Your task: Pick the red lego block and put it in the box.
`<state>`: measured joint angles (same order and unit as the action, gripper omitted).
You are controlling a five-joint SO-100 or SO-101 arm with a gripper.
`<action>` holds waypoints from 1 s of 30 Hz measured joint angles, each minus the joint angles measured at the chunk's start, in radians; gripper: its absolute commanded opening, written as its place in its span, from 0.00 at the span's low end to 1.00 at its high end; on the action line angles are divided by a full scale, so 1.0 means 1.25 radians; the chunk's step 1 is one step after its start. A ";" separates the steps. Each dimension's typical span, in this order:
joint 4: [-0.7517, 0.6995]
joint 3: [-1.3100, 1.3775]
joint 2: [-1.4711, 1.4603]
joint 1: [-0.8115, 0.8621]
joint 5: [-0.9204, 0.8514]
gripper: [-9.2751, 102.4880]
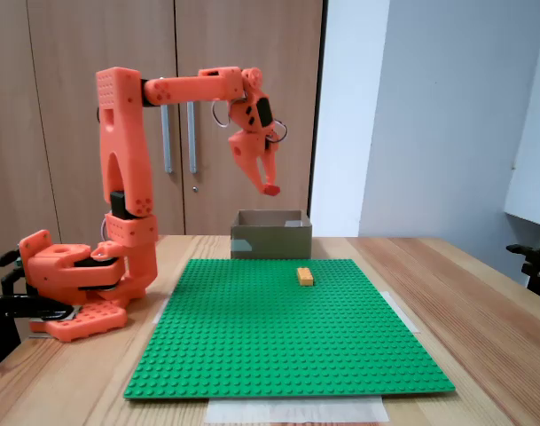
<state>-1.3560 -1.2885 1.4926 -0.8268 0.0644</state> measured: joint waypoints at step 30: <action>0.202 -0.011 -0.318 -0.013 -0.112 0.08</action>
<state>-1.1029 -1.3023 1.0953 -0.8437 -0.0752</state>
